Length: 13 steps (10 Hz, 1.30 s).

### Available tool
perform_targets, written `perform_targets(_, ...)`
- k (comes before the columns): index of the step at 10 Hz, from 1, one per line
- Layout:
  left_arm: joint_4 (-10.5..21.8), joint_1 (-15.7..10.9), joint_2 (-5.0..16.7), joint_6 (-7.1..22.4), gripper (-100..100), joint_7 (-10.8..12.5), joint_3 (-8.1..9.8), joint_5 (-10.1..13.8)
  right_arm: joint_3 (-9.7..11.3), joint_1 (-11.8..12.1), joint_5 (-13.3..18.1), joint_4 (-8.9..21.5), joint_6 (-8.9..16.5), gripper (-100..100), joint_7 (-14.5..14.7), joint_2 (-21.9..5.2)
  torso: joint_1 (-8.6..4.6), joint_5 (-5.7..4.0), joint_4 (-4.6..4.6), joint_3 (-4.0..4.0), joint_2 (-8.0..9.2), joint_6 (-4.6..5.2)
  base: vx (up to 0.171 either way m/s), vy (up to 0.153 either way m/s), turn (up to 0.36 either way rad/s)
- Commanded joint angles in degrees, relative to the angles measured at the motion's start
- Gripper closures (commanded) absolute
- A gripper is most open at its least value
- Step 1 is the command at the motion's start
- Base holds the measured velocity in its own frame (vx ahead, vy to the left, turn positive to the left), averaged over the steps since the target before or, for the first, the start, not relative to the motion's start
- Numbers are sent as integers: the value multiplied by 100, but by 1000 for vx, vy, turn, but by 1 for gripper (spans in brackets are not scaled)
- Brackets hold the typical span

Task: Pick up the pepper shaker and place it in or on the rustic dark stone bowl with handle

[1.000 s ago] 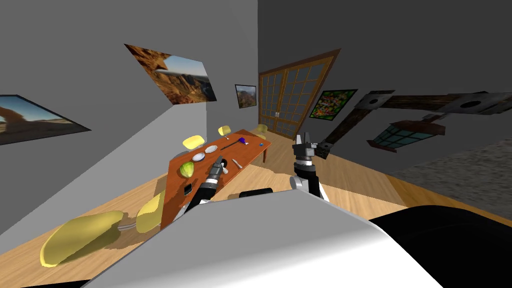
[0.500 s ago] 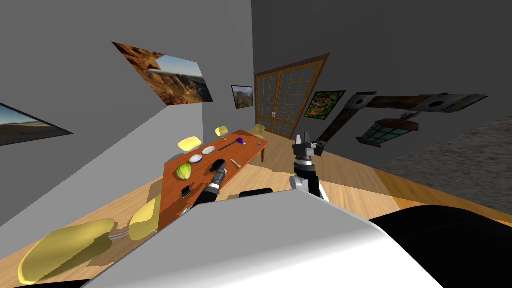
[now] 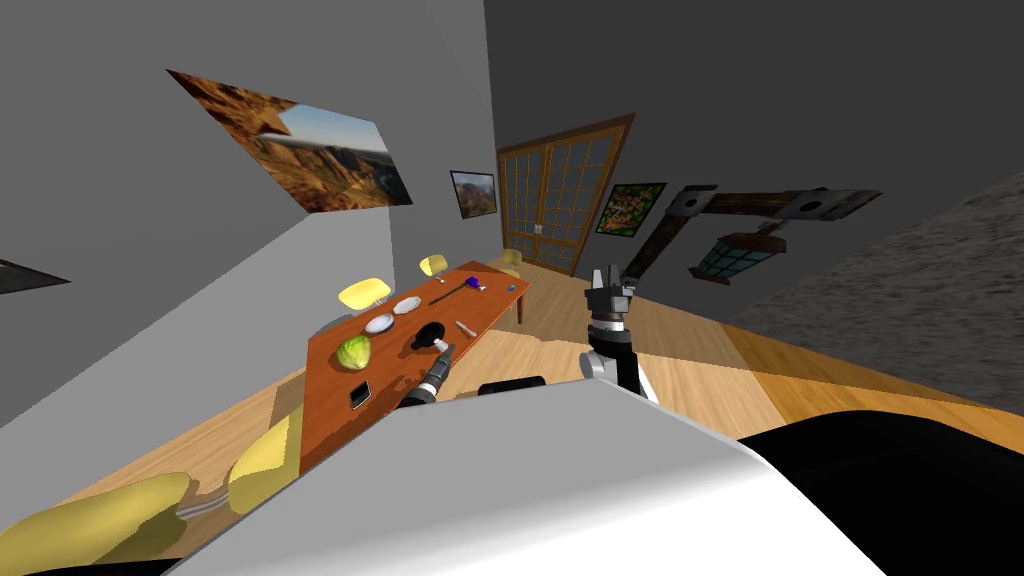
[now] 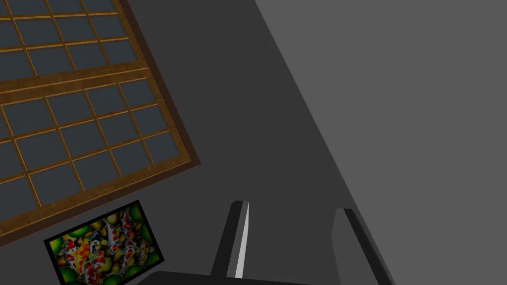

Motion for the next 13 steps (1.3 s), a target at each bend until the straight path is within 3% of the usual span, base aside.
perform_targets(1,157,50,218,265,-100,-55,-102,49,0,0,0,0,0,0,0,0,0,0,0,0,0,0,8,-25,-126)
perform_targets(2,157,50,218,265,-100,-55,-102,49,0,0,0,0,0,0,0,0,-4,-1,0,-2,-3,0,10,-20,-40)
perform_targets(7,824,120,1106,729,-100,-226,-312,237,0,1,0,0,0,0,0,0,-22,-5,-5,-14,-25,0,51,-57,-123)
perform_targets(8,824,120,1141,729,-100,-226,-312,237,0,1,0,0,0,0,0,1,-28,-6,-6,-18,-32,0,66,-52,-33)
perform_targets(10,1100,117,1475,848,-100,-314,-370,297,0,1,0,0,0,0,0,0,-12,-3,-6,-17,-29,-1,79,-58,-85)
perform_targets(11,1100,117,1523,848,-100,-314,-370,297,0,2,0,0,0,0,0,0,-23,-5,-7,-21,-37,0,71,-50,-30)
perform_targets(13,1372,103,1898,941,-100,-408,-416,348,0,1,0,0,0,0,0,0,-11,-4,-6,-18,-32,-1,83,-54,-76)
